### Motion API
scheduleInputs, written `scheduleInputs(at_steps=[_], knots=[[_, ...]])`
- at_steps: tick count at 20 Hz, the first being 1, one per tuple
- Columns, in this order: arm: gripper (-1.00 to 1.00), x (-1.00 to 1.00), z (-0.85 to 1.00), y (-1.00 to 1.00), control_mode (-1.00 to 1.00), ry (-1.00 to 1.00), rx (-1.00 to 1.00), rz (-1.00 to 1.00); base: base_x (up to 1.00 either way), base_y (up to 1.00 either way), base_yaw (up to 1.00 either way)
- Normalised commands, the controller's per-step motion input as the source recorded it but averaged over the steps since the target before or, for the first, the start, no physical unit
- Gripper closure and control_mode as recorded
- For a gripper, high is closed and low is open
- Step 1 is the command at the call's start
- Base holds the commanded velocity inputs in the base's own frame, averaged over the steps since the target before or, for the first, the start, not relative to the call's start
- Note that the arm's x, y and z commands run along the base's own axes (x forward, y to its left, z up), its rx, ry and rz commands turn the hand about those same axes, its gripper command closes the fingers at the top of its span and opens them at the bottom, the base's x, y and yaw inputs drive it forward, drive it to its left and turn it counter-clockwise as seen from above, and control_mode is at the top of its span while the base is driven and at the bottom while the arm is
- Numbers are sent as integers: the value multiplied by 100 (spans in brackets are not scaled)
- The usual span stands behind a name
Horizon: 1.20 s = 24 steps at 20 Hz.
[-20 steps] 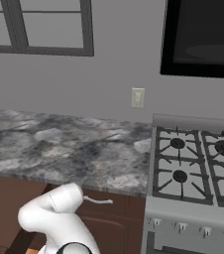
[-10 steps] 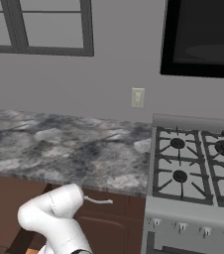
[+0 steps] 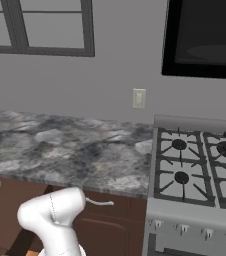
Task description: Take the tongs from the drawer on the left and place them on the dining counter next to the tray containing the hot dog.
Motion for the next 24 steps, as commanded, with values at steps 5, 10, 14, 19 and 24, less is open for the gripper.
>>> scheduleInputs(at_steps=[5,10,14,19,24], knots=[[-100,23,0,0,-100,12,20,-13,0,0,0],[-100,5,-8,2,-100,3,0,0,0,0,0],[-100,33,-23,30,-100,18,0,-1,0,0,0],[-100,31,-32,25,-100,20,1,-2,0,0,0],[-100,27,-36,33,-100,4,0,-1,0,0,0]])
